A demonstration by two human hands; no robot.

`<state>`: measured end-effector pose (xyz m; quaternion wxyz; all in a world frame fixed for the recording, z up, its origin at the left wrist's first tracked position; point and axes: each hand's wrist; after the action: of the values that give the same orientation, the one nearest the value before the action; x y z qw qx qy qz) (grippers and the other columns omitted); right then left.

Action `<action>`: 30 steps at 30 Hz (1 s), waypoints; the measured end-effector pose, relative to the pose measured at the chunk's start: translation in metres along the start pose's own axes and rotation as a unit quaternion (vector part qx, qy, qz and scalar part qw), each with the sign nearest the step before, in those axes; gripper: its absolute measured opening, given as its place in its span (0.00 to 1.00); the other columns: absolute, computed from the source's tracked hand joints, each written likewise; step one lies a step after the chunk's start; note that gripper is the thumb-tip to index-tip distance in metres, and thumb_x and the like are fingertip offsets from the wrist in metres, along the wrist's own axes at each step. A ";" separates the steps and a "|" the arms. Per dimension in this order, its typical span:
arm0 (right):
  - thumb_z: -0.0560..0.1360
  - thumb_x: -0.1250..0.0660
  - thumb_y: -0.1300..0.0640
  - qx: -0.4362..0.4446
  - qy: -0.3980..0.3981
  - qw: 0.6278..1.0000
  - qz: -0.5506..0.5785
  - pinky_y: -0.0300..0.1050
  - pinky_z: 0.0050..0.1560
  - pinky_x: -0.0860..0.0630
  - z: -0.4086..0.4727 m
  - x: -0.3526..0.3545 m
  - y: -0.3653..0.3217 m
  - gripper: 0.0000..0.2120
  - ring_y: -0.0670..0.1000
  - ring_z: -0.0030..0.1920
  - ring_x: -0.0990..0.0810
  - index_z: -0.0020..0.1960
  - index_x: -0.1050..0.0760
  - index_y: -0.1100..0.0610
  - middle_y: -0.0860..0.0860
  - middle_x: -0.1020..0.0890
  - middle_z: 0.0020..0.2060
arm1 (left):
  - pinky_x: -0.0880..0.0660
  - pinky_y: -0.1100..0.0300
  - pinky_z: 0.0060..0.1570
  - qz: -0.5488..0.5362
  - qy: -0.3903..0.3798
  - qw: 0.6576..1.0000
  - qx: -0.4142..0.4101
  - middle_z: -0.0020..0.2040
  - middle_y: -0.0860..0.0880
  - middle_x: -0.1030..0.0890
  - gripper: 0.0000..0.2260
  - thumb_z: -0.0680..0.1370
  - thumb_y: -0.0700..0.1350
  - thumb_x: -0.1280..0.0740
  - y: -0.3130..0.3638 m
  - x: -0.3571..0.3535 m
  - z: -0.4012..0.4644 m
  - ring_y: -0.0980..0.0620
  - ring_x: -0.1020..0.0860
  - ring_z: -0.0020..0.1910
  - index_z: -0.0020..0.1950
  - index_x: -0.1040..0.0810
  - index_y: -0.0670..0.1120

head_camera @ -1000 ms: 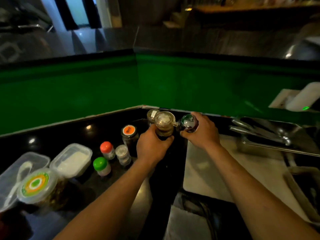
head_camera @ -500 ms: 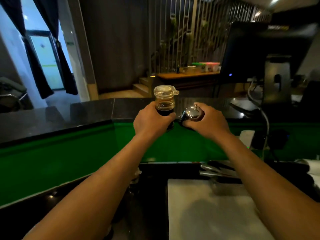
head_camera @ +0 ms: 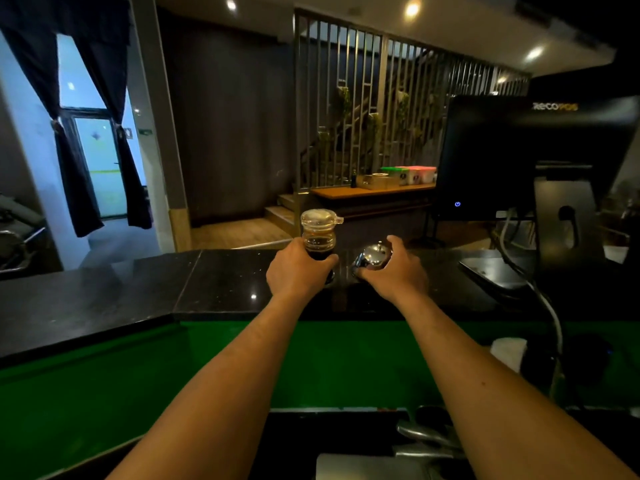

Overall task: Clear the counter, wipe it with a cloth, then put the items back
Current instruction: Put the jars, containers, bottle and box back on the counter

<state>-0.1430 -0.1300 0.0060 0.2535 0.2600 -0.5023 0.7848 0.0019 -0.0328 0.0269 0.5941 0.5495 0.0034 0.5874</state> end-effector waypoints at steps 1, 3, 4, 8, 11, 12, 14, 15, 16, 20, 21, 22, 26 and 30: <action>0.65 0.24 0.39 0.003 -0.002 1.000 -0.002 0.53 0.58 0.24 0.006 -0.005 0.004 0.44 0.58 0.63 0.25 0.75 0.41 0.46 0.53 0.24 0.65 | 0.25 0.55 0.47 0.001 0.000 1.000 0.001 0.53 0.51 0.17 0.22 0.72 0.63 0.27 -0.001 -0.007 0.006 0.49 0.19 0.53 0.58 0.22 0.51; 0.66 0.24 0.40 0.008 -0.010 1.000 -0.018 0.53 0.57 0.23 0.017 -0.015 0.011 0.44 0.59 0.63 0.24 0.75 0.42 0.46 0.54 0.24 0.65 | 0.24 0.55 0.48 0.005 -0.001 1.000 0.005 0.54 0.51 0.17 0.22 0.72 0.63 0.27 -0.002 -0.022 0.016 0.49 0.19 0.54 0.59 0.22 0.51; 0.66 0.24 0.41 0.010 -0.013 0.999 -0.028 0.53 0.57 0.23 0.023 -0.018 0.013 0.44 0.59 0.63 0.24 0.75 0.43 0.46 0.54 0.24 0.65 | 0.24 0.54 0.48 0.008 0.000 1.000 0.009 0.54 0.51 0.17 0.22 0.72 0.63 0.28 -0.001 -0.028 0.022 0.49 0.19 0.54 0.59 0.22 0.51; 0.69 0.26 0.41 0.023 -0.020 0.997 -0.066 0.51 0.55 0.26 0.040 -0.027 0.013 0.43 0.59 0.63 0.24 0.77 0.44 0.47 0.55 0.24 0.65 | 0.25 0.54 0.47 0.018 0.005 1.000 0.013 0.54 0.52 0.17 0.22 0.71 0.65 0.28 -0.001 -0.043 0.042 0.49 0.20 0.54 0.59 0.22 0.53; 0.69 0.27 0.38 0.024 -0.032 0.996 -0.079 0.52 0.57 0.27 0.049 -0.033 0.014 0.43 0.59 0.64 0.25 0.77 0.44 0.46 0.54 0.24 0.66 | 0.25 0.54 0.47 0.023 0.014 1.000 0.008 0.54 0.52 0.17 0.23 0.71 0.66 0.28 -0.005 -0.054 0.051 0.49 0.19 0.54 0.59 0.22 0.53; 0.69 0.28 0.37 0.024 -0.037 0.995 -0.084 0.52 0.57 0.27 0.051 -0.036 0.015 0.43 0.59 0.64 0.25 0.77 0.44 0.46 0.54 0.24 0.66 | 0.26 0.55 0.47 0.024 0.015 1.000 0.003 0.55 0.52 0.17 0.23 0.71 0.66 0.28 -0.008 -0.057 0.053 0.49 0.19 0.55 0.60 0.22 0.54; 0.69 0.29 0.36 0.023 -0.044 0.994 -0.096 0.52 0.58 0.28 0.052 -0.038 0.016 0.43 0.60 0.65 0.26 0.77 0.44 0.46 0.54 0.25 0.67 | 0.27 0.54 0.48 0.040 0.006 0.999 -0.009 0.57 0.52 0.18 0.25 0.72 0.65 0.28 -0.011 -0.062 0.054 0.49 0.20 0.57 0.62 0.24 0.53; 0.69 0.29 0.35 0.023 -0.046 0.994 -0.100 0.52 0.59 0.28 0.052 -0.039 0.017 0.43 0.60 0.65 0.26 0.77 0.44 0.47 0.54 0.25 0.67 | 0.26 0.53 0.49 0.055 -0.003 0.998 -0.015 0.58 0.51 0.18 0.26 0.72 0.65 0.28 -0.013 -0.063 0.054 0.48 0.20 0.58 0.63 0.24 0.52; 0.69 0.29 0.35 0.022 -0.048 0.994 -0.101 0.53 0.59 0.28 0.052 -0.040 0.017 0.43 0.60 0.66 0.26 0.77 0.44 0.47 0.55 0.25 0.67 | 0.25 0.52 0.50 0.071 -0.014 0.997 -0.021 0.59 0.50 0.18 0.27 0.71 0.64 0.27 -0.014 -0.063 0.054 0.47 0.21 0.59 0.64 0.25 0.51; 0.69 0.27 0.37 0.016 -0.063 0.994 -0.084 0.54 0.63 0.29 0.048 -0.037 0.016 0.49 0.60 0.69 0.30 0.79 0.50 0.49 0.55 0.29 0.71 | 0.24 0.51 0.52 0.109 -0.048 0.993 -0.028 0.60 0.48 0.19 0.30 0.70 0.62 0.24 -0.021 -0.059 0.047 0.46 0.21 0.59 0.65 0.25 0.49; 0.69 0.27 0.37 0.011 -0.069 0.994 -0.080 0.55 0.64 0.30 0.046 -0.035 0.015 0.50 0.60 0.70 0.31 0.80 0.52 0.49 0.55 0.31 0.72 | 0.23 0.51 0.53 0.111 -0.053 0.992 -0.029 0.60 0.48 0.19 0.30 0.70 0.61 0.24 -0.023 -0.056 0.043 0.47 0.21 0.59 0.65 0.25 0.48; 0.68 0.26 0.38 0.005 -0.074 0.994 -0.076 0.55 0.65 0.31 0.043 -0.033 0.015 0.52 0.60 0.71 0.32 0.80 0.54 0.50 0.55 0.32 0.73 | 0.23 0.51 0.53 0.111 -0.059 0.992 -0.029 0.60 0.48 0.19 0.29 0.70 0.61 0.24 -0.025 -0.051 0.038 0.47 0.21 0.59 0.65 0.25 0.48; 0.69 0.26 0.38 -0.019 -0.084 0.995 -0.047 0.57 0.69 0.35 0.018 -0.025 0.013 0.54 0.61 0.74 0.37 0.80 0.59 0.48 0.56 0.39 0.76 | 0.26 0.50 0.58 0.139 -0.059 0.988 -0.029 0.63 0.46 0.21 0.28 0.75 0.62 0.30 -0.041 -0.026 0.002 0.46 0.23 0.62 0.68 0.25 0.46; 0.73 0.32 0.40 0.027 -0.035 0.997 -0.062 0.58 0.68 0.34 -0.041 -0.018 0.007 0.45 0.60 0.71 0.34 0.80 0.55 0.48 0.56 0.36 0.75 | 0.35 0.48 0.70 0.150 0.009 0.980 -0.128 0.68 0.48 0.23 0.24 0.80 0.63 0.41 -0.083 0.000 -0.062 0.48 0.27 0.68 0.69 0.24 0.51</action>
<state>-0.1406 -0.0976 -0.0246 0.2766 0.3250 -0.4722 0.7713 0.0189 0.0318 -0.0520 0.5642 0.4578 -0.1488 0.6708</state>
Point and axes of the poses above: each hand's wrist, its own z-axis towards the middle knuckle, its own x-axis out of the back of the hand, y = z × x
